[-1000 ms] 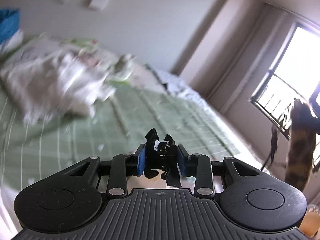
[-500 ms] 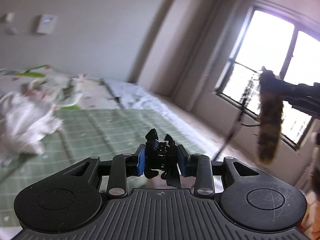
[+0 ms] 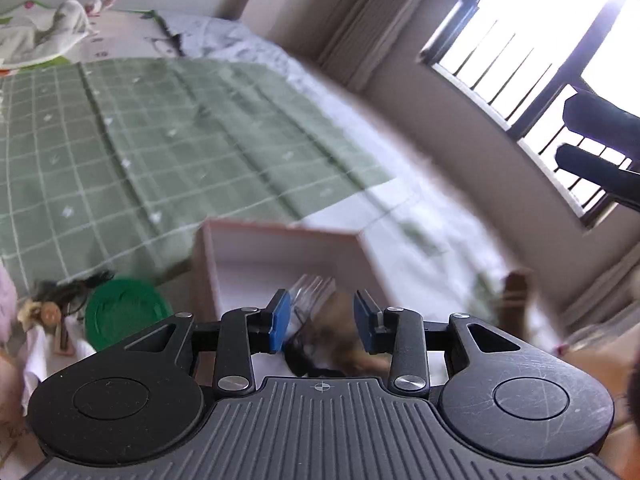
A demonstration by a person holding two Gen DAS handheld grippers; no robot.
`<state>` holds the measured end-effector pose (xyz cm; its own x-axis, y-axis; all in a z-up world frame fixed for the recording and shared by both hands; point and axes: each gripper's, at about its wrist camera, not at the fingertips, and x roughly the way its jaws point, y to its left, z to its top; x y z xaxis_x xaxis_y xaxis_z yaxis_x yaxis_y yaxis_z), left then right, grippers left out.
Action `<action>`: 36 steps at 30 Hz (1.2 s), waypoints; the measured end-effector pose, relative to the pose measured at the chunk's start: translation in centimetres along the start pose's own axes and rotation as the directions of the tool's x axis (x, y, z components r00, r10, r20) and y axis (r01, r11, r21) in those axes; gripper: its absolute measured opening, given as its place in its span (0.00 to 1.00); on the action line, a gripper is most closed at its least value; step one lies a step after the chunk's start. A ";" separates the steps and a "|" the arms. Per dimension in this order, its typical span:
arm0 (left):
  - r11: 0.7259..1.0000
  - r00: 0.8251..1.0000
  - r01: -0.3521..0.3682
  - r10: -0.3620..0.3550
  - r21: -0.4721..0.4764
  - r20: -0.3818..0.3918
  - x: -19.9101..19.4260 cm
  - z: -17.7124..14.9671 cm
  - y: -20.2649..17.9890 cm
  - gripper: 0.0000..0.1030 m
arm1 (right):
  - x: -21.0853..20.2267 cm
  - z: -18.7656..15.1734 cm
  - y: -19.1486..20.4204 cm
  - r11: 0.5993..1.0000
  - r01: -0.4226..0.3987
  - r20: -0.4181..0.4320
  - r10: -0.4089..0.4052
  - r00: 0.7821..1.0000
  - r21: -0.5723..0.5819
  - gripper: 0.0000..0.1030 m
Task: Organize soft objects
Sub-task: 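Grasp the orange flower by its head with the left gripper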
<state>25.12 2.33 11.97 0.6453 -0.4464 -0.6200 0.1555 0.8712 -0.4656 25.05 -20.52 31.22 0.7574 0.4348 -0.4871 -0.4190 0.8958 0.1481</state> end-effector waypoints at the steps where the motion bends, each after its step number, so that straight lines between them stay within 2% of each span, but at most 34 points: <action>1: 1.000 1.000 0.012 -0.011 -0.006 0.005 0.3 -0.5 1.0 0.37 | 0.5 -1.3 -0.9 1.000 0.020 -0.016 -0.020 1.000 0.008 0.79; 4: 0.999 0.999 0.035 -0.035 -0.004 0.019 -0.7 -1.6 2.5 0.37 | 0.3 -4.9 -3.7 0.998 0.046 -0.052 -0.044 0.998 0.045 0.79; 9: 0.986 0.996 -0.081 0.073 0.146 0.057 -6.9 -2.2 3.4 0.37 | -0.4 -9.9 -5.6 0.991 0.123 -0.095 -0.118 0.988 0.055 0.79; 12: 0.968 0.984 -0.175 0.168 0.183 0.055 -11.3 -2.9 5.4 0.37 | -0.2 -12.5 -5.2 0.989 0.120 -0.149 -0.105 0.983 0.089 0.79; 15: 0.955 0.968 -0.250 0.246 0.158 0.043 -15.5 -4.3 8.8 0.37 | -0.5 -15.7 -3.6 0.989 0.104 -0.211 -0.080 0.974 0.106 0.79; 19: 0.948 0.950 -0.300 0.308 0.108 -0.058 -19.0 -7.1 13.2 0.37 | 0.1 -19.4 0.1 0.994 0.074 -0.290 -0.048 0.956 0.079 0.79; 23: 0.920 0.915 -0.358 0.380 0.159 -0.137 -19.4 -10.3 15.1 0.38 | 1.1 -22.1 3.6 0.997 0.064 -0.363 -0.041 0.931 0.051 0.79; 25: 0.906 0.894 -0.414 0.422 0.086 -0.149 -19.3 -11.3 16.1 0.37 | 1.4 -22.9 5.1 0.997 0.053 -0.388 -0.028 0.921 0.053 0.79; 26: 0.906 0.896 -0.421 0.422 0.037 -0.136 -19.5 -11.6 16.6 0.37 | 1.5 -23.1 5.6 0.997 0.047 -0.396 -0.022 0.918 0.055 0.79; 27: 0.912 0.906 -0.411 0.409 0.001 -0.107 -19.8 -11.9 17.0 0.37 | 1.6 -23.3 6.2 0.998 0.041 -0.403 -0.016 0.915 0.053 0.79; 29: 0.930 0.928 -0.367 0.367 0.021 -0.065 -19.9 -12.1 16.8 0.37 | 1.7 -23.6 7.3 0.999 0.034 -0.415 -0.016 0.910 0.035 0.79; 30: 0.933 0.931 -0.356 0.359 0.052 -0.066 -19.5 -12.1 16.4 0.37 | 1.7 -23.8 7.9 0.999 0.034 -0.418 -0.024 0.908 0.017 0.79; 33: 0.924 0.923 -0.355 0.371 0.144 -0.105 -17.9 -12.3 15.7 0.38 | 1.6 -24.0 9.1 0.999 0.029 -0.424 -0.040 0.905 -0.033 0.79; 36: 0.915 0.905 -0.375 0.396 0.150 -0.155 -16.5 -12.7 16.6 0.38 | 1.4 -24.2 10.1 0.997 0.014 -0.427 -0.044 0.903 -0.074 0.79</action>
<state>7.57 21.62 6.48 0.5298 -0.0907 -0.8432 0.0125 0.9950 -0.0992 9.73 -13.05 11.16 0.4892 0.3138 -0.8138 -0.4445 0.8925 0.0769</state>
